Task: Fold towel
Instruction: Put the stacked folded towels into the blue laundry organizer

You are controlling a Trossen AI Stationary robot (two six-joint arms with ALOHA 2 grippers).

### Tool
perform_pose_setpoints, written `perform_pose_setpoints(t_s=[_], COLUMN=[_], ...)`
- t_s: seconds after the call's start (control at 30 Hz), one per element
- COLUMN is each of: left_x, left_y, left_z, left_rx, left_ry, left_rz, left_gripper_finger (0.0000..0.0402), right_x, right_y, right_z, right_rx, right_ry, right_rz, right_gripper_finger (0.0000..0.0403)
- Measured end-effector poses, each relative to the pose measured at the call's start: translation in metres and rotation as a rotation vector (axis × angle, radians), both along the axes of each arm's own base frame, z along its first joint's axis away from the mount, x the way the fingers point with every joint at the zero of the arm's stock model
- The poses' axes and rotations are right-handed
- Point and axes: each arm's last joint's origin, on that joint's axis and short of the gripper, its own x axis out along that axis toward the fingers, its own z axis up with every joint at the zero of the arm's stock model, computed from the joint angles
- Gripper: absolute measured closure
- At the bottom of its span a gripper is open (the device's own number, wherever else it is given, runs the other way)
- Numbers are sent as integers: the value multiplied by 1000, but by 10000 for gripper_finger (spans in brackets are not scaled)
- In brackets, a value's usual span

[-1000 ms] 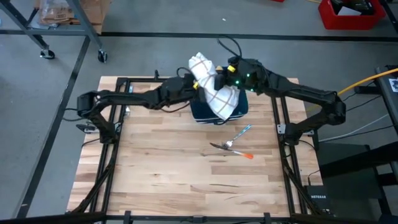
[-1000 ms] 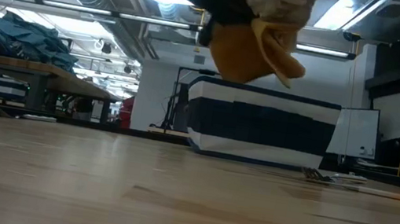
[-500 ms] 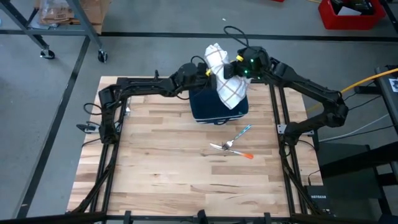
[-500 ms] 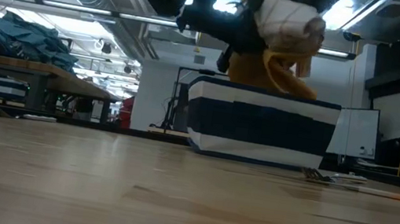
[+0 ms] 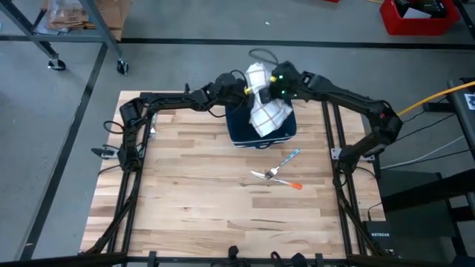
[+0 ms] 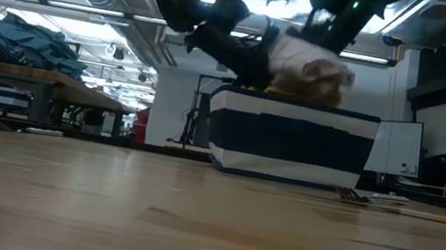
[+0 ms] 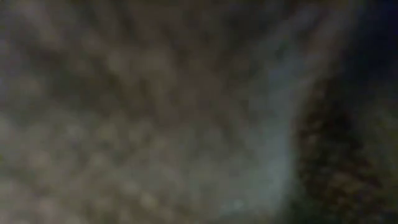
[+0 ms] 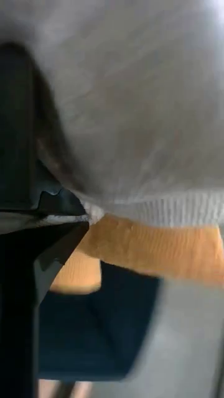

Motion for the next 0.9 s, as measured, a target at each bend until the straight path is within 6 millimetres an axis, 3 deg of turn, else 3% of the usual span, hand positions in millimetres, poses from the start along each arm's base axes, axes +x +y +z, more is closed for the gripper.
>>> perform_pose_setpoints(t_s=[0.47,0.73,0.9], left_x=[-20,-30,-33], left_y=[-11,-17,-18], left_z=[-38,-48,-49], left_rx=[29,40,34], left_ry=[431,571,602], left_rz=[-175,-256,-272], left_gripper_finger=[387,384,346], right_x=[50,70,72], right_y=[10,17,17], right_z=[-76,-97,-101], right_rx=[133,154,168], right_ry=[162,141,144], right_rz=[119,161,195], right_gripper_finger=[373,372,352])
